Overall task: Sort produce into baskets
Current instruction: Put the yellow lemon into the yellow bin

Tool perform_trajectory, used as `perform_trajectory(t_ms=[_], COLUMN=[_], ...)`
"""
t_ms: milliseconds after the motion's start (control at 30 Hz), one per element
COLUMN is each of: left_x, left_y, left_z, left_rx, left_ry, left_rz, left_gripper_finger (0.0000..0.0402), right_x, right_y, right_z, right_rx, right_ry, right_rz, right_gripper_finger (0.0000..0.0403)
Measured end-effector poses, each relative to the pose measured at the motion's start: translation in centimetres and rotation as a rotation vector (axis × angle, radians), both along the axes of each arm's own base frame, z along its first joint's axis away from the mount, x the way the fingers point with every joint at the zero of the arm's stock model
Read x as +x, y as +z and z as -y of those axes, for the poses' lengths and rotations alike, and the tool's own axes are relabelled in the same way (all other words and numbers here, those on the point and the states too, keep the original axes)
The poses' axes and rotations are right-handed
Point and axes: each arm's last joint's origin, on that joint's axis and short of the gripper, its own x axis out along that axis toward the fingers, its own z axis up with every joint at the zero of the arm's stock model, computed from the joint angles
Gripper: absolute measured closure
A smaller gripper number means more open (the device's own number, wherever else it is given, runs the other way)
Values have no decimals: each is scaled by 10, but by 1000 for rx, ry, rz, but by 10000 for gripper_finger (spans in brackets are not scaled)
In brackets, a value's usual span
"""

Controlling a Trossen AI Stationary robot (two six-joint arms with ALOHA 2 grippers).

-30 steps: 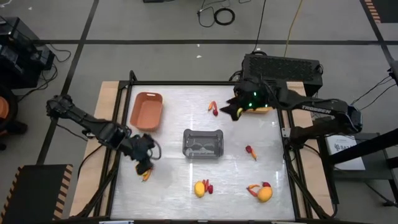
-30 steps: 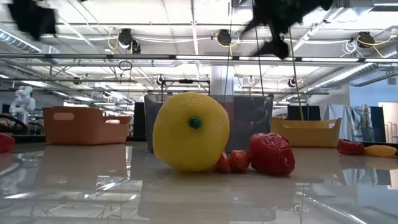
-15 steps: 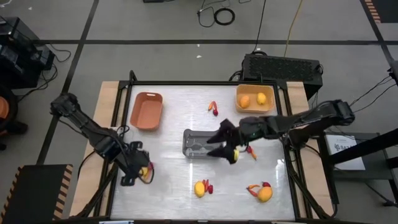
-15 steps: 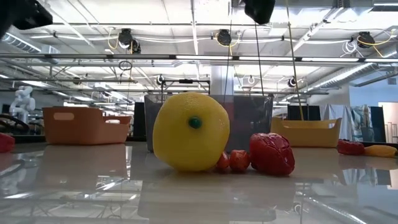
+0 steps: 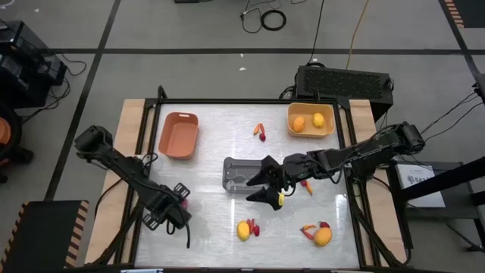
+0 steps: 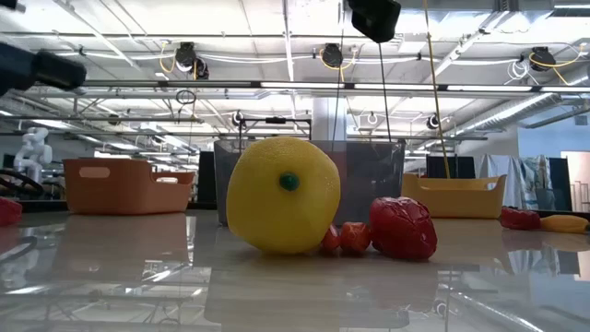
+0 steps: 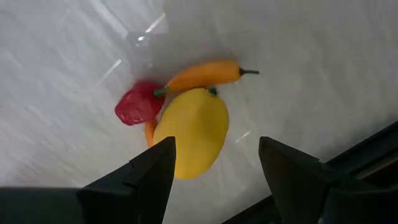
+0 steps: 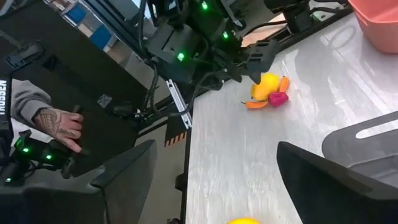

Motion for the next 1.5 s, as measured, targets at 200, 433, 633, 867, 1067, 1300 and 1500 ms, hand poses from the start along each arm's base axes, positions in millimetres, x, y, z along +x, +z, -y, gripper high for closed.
perform_trajectory(t_ms=[200,433,633,867,1067,1300,1500], left_x=[2,2,6,12,14,14,13], left_y=[-4,-4,-8,-31,-39,-39,-39], left_z=[0,-1,2,5,6,6,6], left_rx=[34,50,40,108,129,129,127], left_ry=[-36,-37,-46,-92,-95,-91,-84], left_rz=[1,18,31,-56,-87,-93,-95], left_gripper_finger=[162,118,84,82,82,113,163], right_x=[0,0,0,0,-1,-1,0], right_y=[0,-1,-1,-1,-1,-1,-1], right_z=[-1,-1,-1,-1,-1,-1,-1], right_rx=[-21,-43,-46,-46,-45,-45,-45], right_ry=[12,19,20,20,23,23,23], right_rz=[5,6,6,6,6,5,4], right_gripper_finger=[78,78,78,78,78,78,78])
